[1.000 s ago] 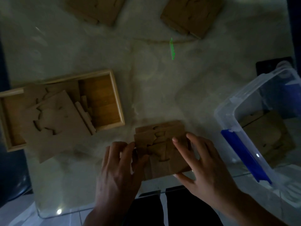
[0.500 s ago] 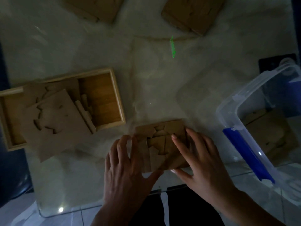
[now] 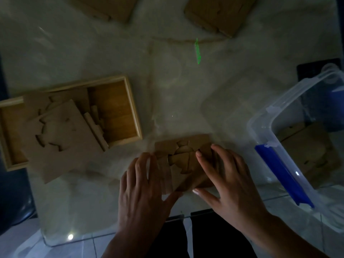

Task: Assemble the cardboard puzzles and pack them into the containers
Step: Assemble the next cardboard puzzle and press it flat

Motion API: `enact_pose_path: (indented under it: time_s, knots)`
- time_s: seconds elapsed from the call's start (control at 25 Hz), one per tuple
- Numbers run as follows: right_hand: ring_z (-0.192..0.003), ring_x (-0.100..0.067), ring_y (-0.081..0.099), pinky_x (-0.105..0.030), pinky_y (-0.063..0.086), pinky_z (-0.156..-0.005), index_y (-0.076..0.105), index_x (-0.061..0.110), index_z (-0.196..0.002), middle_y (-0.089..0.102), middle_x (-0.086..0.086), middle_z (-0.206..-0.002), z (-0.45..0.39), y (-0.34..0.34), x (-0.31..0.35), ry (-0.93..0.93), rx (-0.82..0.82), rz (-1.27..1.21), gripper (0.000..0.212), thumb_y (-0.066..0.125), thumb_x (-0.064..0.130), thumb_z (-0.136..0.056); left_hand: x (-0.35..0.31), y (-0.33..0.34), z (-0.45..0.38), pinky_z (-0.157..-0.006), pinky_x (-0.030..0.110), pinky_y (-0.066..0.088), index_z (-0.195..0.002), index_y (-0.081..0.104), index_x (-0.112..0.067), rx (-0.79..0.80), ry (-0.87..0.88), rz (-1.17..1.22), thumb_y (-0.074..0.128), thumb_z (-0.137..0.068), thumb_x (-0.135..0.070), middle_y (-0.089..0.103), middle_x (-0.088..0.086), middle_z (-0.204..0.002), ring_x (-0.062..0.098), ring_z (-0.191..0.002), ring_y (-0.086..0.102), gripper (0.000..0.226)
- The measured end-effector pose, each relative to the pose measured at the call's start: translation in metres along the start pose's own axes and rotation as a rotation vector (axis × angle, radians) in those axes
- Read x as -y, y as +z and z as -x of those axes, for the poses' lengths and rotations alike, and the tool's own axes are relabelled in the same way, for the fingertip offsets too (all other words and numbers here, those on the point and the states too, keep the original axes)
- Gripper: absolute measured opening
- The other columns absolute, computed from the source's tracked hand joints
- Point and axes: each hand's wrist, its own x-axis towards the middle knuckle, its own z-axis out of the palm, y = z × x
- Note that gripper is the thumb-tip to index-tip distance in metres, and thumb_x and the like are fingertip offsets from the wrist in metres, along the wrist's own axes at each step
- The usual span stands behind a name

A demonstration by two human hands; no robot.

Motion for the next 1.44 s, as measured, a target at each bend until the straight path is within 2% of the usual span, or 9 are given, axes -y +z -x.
enact_pose_path:
  time_s: [0.24, 0.44, 0.8, 0.88, 1.0, 1.08, 1.16, 1.32, 1.44]
  knots:
    - [-0.131, -0.040, 0.047, -0.052, 0.051, -0.096, 0.040, 0.021, -0.153, 0.043, -0.021, -0.150, 0.001, 0.001, 0.000, -0.012, 0.004, 0.030, 0.085, 0.061, 0.062, -0.081, 0.002, 0.005, 0.006, -0.099, 0.050, 0.044, -0.146, 0.040, 0.001, 0.021, -0.017, -0.016, 0.056, -0.073, -0.078, 0.037, 0.021, -0.147, 0.039, -0.133, 0.037, 0.109]
    - [-0.131, -0.041, 0.047, -0.052, 0.053, -0.092, 0.041, 0.021, -0.151, 0.044, -0.021, -0.149, 0.003, 0.000, 0.003, 0.001, -0.004, 0.051, 0.085, 0.062, 0.061, -0.079, 0.001, 0.007, 0.007, -0.112, 0.046, 0.028, -0.152, 0.029, 0.000, 0.037, 0.000, 0.017, 0.058, -0.074, -0.079, 0.024, 0.019, -0.159, 0.037, -0.148, 0.024, 0.115]
    - [-0.136, -0.037, 0.037, -0.046, 0.040, -0.100, 0.039, 0.021, -0.153, 0.037, -0.020, -0.155, 0.008, 0.006, 0.002, -0.015, -0.027, 0.036, 0.084, 0.064, 0.057, -0.082, -0.004, 0.003, 0.008, -0.111, 0.053, 0.034, -0.150, 0.035, 0.001, 0.047, -0.018, 0.046, 0.056, -0.074, -0.076, 0.028, 0.020, -0.159, 0.037, -0.149, 0.022, 0.110]
    - [-0.136, -0.037, 0.036, -0.047, 0.041, -0.100, 0.039, 0.021, -0.152, 0.035, -0.020, -0.156, 0.007, 0.004, 0.004, -0.006, -0.013, 0.035, 0.083, 0.063, 0.057, -0.081, -0.007, -0.002, 0.005, -0.111, 0.052, 0.034, -0.148, 0.038, -0.001, 0.020, -0.014, 0.078, 0.058, -0.078, -0.069, 0.031, 0.019, -0.158, 0.037, -0.147, 0.025, 0.100]
    - [-0.139, -0.040, 0.037, -0.050, 0.046, -0.101, 0.040, 0.021, -0.150, 0.028, -0.020, -0.161, 0.005, 0.001, 0.006, -0.002, 0.016, 0.009, 0.082, 0.067, 0.055, -0.080, -0.006, -0.007, -0.008, -0.102, 0.058, 0.047, -0.137, 0.044, -0.006, -0.146, 0.042, 0.132, 0.067, -0.087, -0.033, 0.043, 0.021, -0.145, 0.041, -0.138, 0.040, 0.061]
    - [-0.143, -0.040, 0.034, -0.049, 0.043, -0.102, 0.038, 0.020, -0.151, 0.019, -0.017, -0.166, 0.003, -0.001, 0.007, -0.014, 0.036, -0.002, 0.084, 0.068, 0.053, -0.080, -0.005, -0.008, -0.017, -0.104, 0.054, 0.045, -0.139, 0.041, -0.005, -0.160, 0.087, 0.122, 0.073, -0.086, -0.016, 0.045, 0.023, -0.145, 0.039, -0.139, 0.042, 0.063]
    - [-0.146, -0.038, 0.031, -0.049, 0.045, -0.101, 0.037, 0.016, -0.151, 0.016, -0.012, -0.168, 0.002, 0.000, 0.008, -0.034, 0.037, 0.018, 0.082, 0.066, 0.052, -0.082, -0.007, -0.005, -0.020, -0.110, 0.047, 0.039, -0.143, 0.041, -0.006, -0.118, 0.173, 0.087, 0.073, -0.085, -0.014, 0.045, 0.020, -0.149, 0.033, -0.144, 0.036, 0.067]
    - [-0.148, -0.038, 0.028, -0.049, 0.042, -0.105, 0.034, 0.012, -0.152, 0.013, -0.010, -0.168, 0.004, 0.002, 0.010, -0.040, 0.064, 0.029, 0.079, 0.053, 0.058, -0.090, -0.010, 0.001, -0.018, -0.105, 0.053, 0.045, -0.140, 0.053, -0.006, -0.033, 0.273, 0.016, 0.056, -0.093, -0.016, 0.042, 0.018, -0.153, 0.033, -0.147, 0.032, 0.048]
    - [-0.144, -0.034, 0.034, -0.046, 0.041, -0.105, 0.046, 0.016, -0.143, 0.020, -0.007, -0.167, -0.002, -0.002, 0.009, -0.025, 0.069, -0.001, 0.064, 0.051, 0.056, -0.093, -0.010, -0.003, -0.024, -0.103, 0.048, 0.045, -0.136, 0.055, -0.008, -0.006, 0.267, 0.027, 0.064, -0.089, -0.016, 0.049, 0.017, -0.150, 0.033, -0.142, 0.040, 0.048]
